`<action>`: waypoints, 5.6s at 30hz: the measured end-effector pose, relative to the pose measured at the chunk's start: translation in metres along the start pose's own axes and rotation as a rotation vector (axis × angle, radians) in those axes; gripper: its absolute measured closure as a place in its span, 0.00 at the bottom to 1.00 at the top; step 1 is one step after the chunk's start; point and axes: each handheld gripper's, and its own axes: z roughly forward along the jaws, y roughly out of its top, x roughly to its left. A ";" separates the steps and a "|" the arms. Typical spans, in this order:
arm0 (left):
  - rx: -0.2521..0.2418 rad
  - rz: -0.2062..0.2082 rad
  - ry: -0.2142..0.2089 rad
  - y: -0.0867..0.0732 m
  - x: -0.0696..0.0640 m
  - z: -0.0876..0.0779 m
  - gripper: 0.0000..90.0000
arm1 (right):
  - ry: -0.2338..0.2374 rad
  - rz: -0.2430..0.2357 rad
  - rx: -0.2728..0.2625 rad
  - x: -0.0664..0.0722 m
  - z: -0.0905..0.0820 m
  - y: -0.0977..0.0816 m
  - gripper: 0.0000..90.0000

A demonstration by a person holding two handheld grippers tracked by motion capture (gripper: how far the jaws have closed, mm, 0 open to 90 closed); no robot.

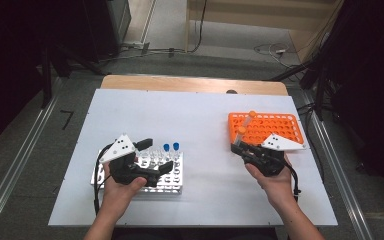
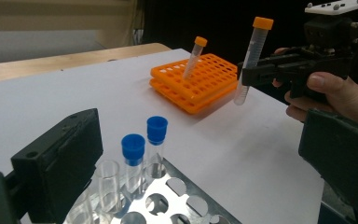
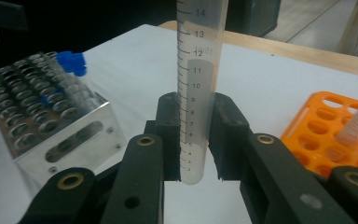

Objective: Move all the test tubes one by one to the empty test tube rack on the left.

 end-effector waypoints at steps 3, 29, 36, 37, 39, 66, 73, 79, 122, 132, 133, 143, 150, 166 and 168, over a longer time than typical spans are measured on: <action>0.000 -0.007 -0.031 0.001 -0.004 0.003 0.00 | 0.025 -0.003 -0.004 0.008 0.001 0.002 0.81; 0.004 0.018 -0.098 0.009 -0.042 0.023 0.30 | 0.214 -0.099 0.038 0.076 0.020 0.005 0.81; 0.009 0.023 -0.145 0.008 -0.047 0.029 0.47 | 0.247 -0.124 0.048 0.090 0.023 0.004 0.81; 0.014 0.025 -0.150 0.008 -0.047 0.029 0.50 | 0.252 -0.129 0.049 0.092 0.024 0.004 0.81; 0.023 0.032 -0.155 0.007 -0.049 0.031 0.55 | 0.260 -0.134 0.053 0.095 0.025 0.004 0.81; -0.005 0.079 -0.077 0.013 -0.035 0.015 0.83 | 0.337 -0.166 0.051 0.094 0.026 -0.001 0.43; -0.037 0.063 -0.009 0.018 -0.015 -0.002 0.83 | 0.307 -0.121 0.069 0.075 0.025 -0.001 0.15; -0.059 0.047 0.053 0.019 0.002 -0.017 0.83 | 0.279 -0.102 0.080 0.057 0.022 -0.005 0.00; 0.026 0.024 0.322 -0.014 0.046 -0.012 0.82 | 0.150 -0.034 0.062 0.016 0.008 -0.014 0.00; 0.085 0.022 0.317 -0.018 0.045 -0.011 0.80 | 0.133 -0.029 0.063 0.009 0.007 -0.016 0.00; 0.085 0.019 0.316 -0.018 0.045 -0.011 0.79 | 0.131 -0.025 0.061 0.008 0.007 -0.015 0.00; 0.049 -0.036 0.254 -0.015 0.044 -0.020 0.63 | 0.087 -0.021 0.053 -0.005 0.004 -0.013 0.00; -0.012 -0.068 0.216 -0.013 0.044 -0.027 0.38 | 0.048 0.003 0.045 -0.018 0.002 -0.010 0.00; -0.034 -0.080 0.108 -0.016 0.043 -0.030 0.04 | -0.084 0.082 0.056 -0.052 0.008 -0.006 0.01; -0.038 -0.078 0.096 -0.016 0.043 -0.029 0.01 | -0.098 0.087 0.058 -0.057 0.010 -0.006 0.02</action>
